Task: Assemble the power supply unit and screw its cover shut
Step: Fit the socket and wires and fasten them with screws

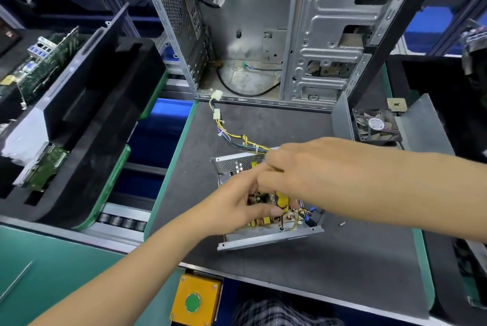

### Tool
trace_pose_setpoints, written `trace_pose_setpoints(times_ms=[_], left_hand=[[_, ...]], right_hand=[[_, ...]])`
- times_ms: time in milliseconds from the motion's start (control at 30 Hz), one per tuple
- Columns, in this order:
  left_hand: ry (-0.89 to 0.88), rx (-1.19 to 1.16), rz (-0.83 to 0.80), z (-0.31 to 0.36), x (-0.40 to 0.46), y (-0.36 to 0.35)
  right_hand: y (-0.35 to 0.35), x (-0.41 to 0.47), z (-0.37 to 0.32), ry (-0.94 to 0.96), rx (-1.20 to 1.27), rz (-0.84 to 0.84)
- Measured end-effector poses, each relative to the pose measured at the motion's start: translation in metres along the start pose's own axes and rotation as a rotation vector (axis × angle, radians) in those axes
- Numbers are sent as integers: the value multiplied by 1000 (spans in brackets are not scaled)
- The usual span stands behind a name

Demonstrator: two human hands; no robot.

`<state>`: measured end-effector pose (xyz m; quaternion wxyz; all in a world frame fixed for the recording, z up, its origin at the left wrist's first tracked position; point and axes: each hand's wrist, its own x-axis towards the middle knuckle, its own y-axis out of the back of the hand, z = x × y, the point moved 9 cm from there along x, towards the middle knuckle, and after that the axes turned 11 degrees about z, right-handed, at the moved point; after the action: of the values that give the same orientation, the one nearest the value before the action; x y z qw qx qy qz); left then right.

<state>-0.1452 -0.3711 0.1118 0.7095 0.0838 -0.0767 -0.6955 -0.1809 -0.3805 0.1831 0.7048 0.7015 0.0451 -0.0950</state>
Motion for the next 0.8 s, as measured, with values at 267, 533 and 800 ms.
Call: trace_pose_setpoints(times_ms=[267,533,800], left_hand=[[-150,172,200,9,0,8],[-97,186,26,5,-3,-1],[-9,299,353,3,-28,34]], right_hand=[[4,-1,1,-14,-168,134],[-2,3,9,-107,-302,155],[-14,-6,18,-125,-239,5]])
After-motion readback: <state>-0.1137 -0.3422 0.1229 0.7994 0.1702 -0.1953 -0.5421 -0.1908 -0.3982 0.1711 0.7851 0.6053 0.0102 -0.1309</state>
